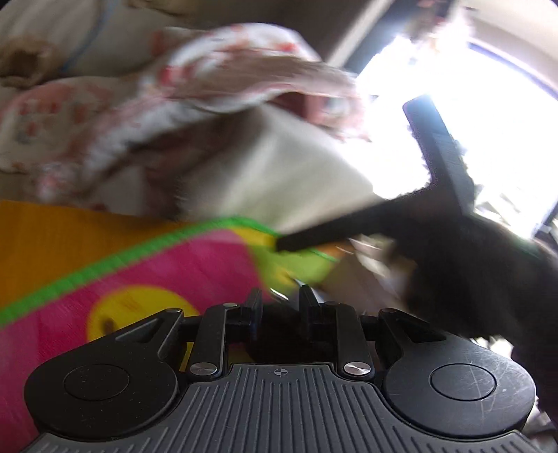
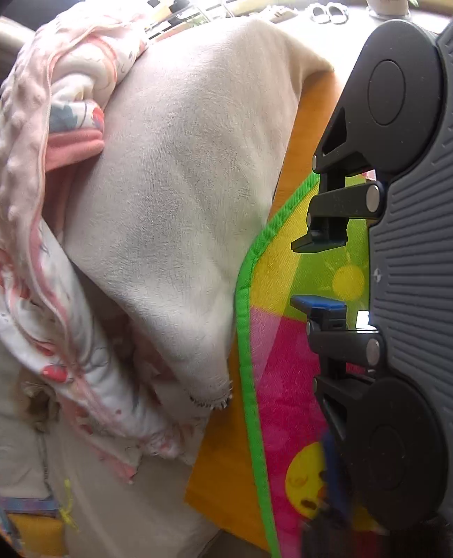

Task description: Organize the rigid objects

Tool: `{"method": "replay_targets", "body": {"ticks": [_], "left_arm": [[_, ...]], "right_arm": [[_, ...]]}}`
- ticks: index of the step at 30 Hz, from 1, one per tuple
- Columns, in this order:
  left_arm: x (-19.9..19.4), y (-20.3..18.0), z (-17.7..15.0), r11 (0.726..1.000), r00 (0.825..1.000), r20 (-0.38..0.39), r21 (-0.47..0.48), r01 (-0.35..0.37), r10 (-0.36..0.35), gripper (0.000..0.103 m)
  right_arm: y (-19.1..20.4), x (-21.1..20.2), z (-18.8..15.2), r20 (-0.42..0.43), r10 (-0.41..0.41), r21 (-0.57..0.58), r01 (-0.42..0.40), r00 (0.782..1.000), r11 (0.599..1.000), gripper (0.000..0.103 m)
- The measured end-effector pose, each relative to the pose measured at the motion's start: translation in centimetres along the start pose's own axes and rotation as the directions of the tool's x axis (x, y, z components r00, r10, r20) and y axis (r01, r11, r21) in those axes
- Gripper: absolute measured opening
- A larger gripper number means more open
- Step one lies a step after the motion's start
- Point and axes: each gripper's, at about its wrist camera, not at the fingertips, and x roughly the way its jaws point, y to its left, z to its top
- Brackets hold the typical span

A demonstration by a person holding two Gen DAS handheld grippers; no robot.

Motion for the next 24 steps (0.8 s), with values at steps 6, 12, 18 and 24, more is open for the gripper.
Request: {"method": "replay_targets", "body": {"ticks": [6, 12, 18, 24], "left_arm": [[-1.9, -0.4, -0.4, 0.997, 0.998, 0.037, 0.058, -0.055, 0.053, 0.025], [0.0, 1.3, -1.0, 0.988, 0.988, -0.011, -0.039, -0.151, 0.151, 0.025], [-0.9, 0.4, -3.5, 0.992, 0.992, -0.050, -0.028, -0.121, 0.119, 0.023], [-3.2, -1.2, -6.6, 0.996, 0.995, -0.070, -0.042, -0.080, 0.077, 0.022]], "right_arm": [[0.4, 2.1, 0.3, -0.086, -0.043, -0.007, 0.043, 0.995, 0.999, 0.026], [2.3, 1.5, -0.7, -0.097, -0.077, -0.090, 0.068, 0.992, 0.994, 0.015], [2.4, 0.2, -2.6, -0.120, -0.082, -0.080, 0.072, 0.989, 0.994, 0.013], [3.6, -2.8, -6.4, -0.152, -0.017, -0.110, 0.000, 0.988, 0.994, 0.013]]}}
